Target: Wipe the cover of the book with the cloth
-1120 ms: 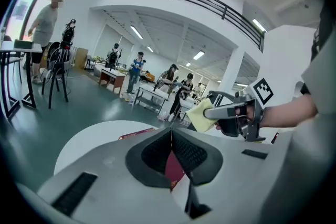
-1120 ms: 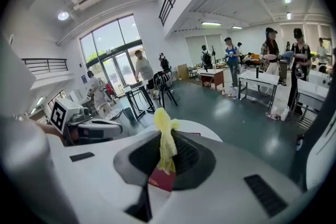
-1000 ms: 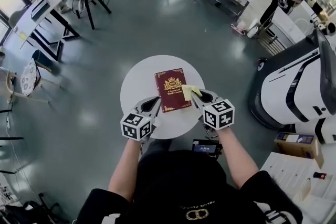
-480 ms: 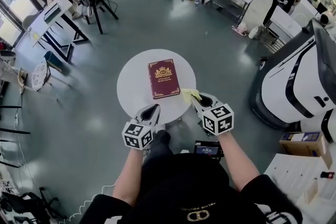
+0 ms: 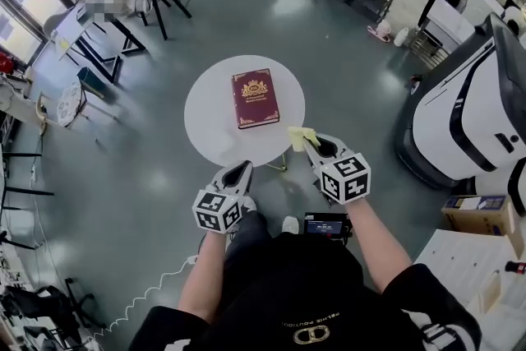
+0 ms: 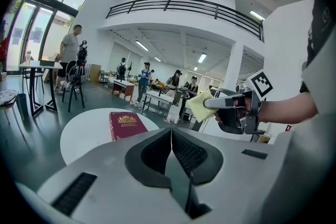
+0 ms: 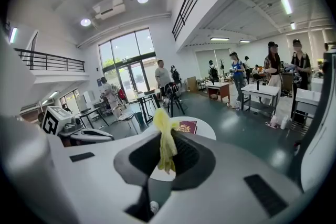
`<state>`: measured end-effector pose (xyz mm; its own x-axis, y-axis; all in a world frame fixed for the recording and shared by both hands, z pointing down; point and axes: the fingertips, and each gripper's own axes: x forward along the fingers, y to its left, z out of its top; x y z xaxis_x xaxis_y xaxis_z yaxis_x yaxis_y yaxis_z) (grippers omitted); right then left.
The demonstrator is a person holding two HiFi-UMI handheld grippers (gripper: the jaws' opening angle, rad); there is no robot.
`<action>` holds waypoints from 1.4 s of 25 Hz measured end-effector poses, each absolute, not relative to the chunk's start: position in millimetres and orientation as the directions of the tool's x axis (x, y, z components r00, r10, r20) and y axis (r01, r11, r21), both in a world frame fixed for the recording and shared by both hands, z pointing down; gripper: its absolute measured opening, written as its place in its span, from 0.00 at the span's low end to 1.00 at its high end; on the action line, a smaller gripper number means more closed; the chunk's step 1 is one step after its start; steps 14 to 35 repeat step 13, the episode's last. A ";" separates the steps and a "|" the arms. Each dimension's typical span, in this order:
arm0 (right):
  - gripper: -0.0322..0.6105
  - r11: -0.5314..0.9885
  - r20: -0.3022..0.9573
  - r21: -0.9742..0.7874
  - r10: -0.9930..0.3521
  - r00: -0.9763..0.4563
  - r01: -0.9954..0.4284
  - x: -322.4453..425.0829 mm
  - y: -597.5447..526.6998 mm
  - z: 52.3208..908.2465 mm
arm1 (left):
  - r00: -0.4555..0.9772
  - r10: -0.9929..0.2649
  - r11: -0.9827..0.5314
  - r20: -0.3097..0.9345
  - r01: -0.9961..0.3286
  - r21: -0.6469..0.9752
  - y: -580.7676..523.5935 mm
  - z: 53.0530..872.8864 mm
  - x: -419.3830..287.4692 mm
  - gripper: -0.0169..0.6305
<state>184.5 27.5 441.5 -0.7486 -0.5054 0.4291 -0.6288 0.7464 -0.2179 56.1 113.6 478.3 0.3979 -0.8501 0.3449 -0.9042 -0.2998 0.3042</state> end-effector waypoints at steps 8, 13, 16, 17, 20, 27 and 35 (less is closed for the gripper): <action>0.19 0.756 0.401 -0.219 -0.506 -0.763 -0.617 179.6 36.8 433.3 | 0.401 -0.851 -0.311 0.339 -0.905 0.290 124.5 473.5 60.6 0.05; 0.19 0.755 0.383 -0.223 -0.514 -0.768 -0.617 175.4 38.0 427.1 | 0.405 -0.850 -0.324 0.337 -0.906 0.272 125.6 466.9 61.9 0.05; 0.19 0.755 0.383 -0.223 -0.514 -0.768 -0.617 175.4 38.0 427.1 | 0.405 -0.850 -0.324 0.337 -0.906 0.272 125.6 466.9 61.9 0.05; 0.19 0.755 0.383 -0.223 -0.514 -0.768 -0.617 175.4 38.0 427.1 | 0.405 -0.850 -0.324 0.337 -0.906 0.272 125.6 466.9 61.9 0.05; 0.19 0.755 0.383 -0.223 -0.514 -0.768 -0.617 175.4 38.0 427.1 | 0.405 -0.850 -0.324 0.337 -0.906 0.272 125.6 466.9 61.9 0.05; 0.19 0.755 0.383 -0.223 -0.514 -0.768 -0.617 175.4 38.0 427.1 | 0.405 -0.850 -0.324 0.337 -0.906 0.272 125.6 466.9 61.9 0.05; 0.19 0.755 0.383 -0.223 -0.514 -0.768 -0.617 175.4 38.0 427.1 | 0.405 -0.850 -0.324 0.337 -0.906 0.272 125.6 466.9 61.9 0.05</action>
